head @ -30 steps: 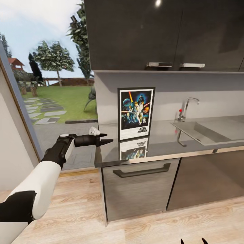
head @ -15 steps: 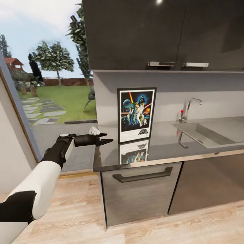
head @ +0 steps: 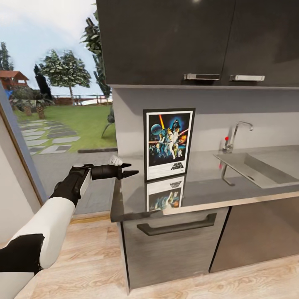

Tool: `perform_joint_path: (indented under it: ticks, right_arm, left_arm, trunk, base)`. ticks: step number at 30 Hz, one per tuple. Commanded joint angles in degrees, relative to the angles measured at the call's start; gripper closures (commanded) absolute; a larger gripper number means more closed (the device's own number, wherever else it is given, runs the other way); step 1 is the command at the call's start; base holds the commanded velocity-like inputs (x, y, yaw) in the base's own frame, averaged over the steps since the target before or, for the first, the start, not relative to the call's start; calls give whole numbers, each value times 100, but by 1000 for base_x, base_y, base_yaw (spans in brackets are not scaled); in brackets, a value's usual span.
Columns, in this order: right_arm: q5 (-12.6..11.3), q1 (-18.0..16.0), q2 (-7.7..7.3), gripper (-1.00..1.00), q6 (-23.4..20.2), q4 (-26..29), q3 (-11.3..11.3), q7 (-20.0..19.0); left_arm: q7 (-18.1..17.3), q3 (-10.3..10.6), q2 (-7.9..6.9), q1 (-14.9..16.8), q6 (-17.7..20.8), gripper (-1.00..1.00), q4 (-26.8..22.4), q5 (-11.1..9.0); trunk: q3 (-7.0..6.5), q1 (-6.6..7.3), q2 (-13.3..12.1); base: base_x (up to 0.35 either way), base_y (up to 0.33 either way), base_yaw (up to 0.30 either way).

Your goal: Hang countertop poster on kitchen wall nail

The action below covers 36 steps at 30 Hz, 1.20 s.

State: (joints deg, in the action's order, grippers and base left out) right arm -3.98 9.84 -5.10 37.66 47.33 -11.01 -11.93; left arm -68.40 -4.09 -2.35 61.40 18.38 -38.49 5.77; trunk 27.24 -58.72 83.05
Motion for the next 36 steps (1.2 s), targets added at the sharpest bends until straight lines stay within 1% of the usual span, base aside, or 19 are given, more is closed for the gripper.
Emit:
perform_joint_path:
  ticks: [1, 9, 15, 23, 29, 36]
  right_arm:
    - [-42, 0, 0, -100, 3, 4, -6, -46]
    - [-42, 0, 0, -100, 4, 4, -6, -46]
    - [-43, -1, 0, -100, 2, 4, -6, -46]
    - [-42, 0, 0, -100, 4, 4, -9, -46]
    - [-45, -1, 0, -100, 4, 4, -7, -46]
    - [-43, 0, 0, -100, 4, 4, -9, -46]
  left_arm:
    - [-42, -31, 6, 4, 60, -100, -8, 49]
    - [-42, -37, 6, 4, 60, -100, -14, 48]
    - [-42, -39, 6, 4, 60, -100, -16, 49]
    - [-42, -39, 6, 4, 60, -100, -26, 50]
    - [-42, -39, 4, 4, 60, -100, -31, 48]
    - [-42, -44, 3, 4, 60, -100, -29, 48]
  trunk:
    - [5, -1, 3]
    - [5, -1, 3]
    - [5, -1, 3]
    - [5, -1, 3]
    - [5, -1, 3]
    - [5, -1, 3]
  base:
    - [42, 0, 0]
    - [25, 0, 0]
    - [212, 0, 0]
    - [73, 0, 0]
    - [238, 0, 0]
    - [67, 0, 0]
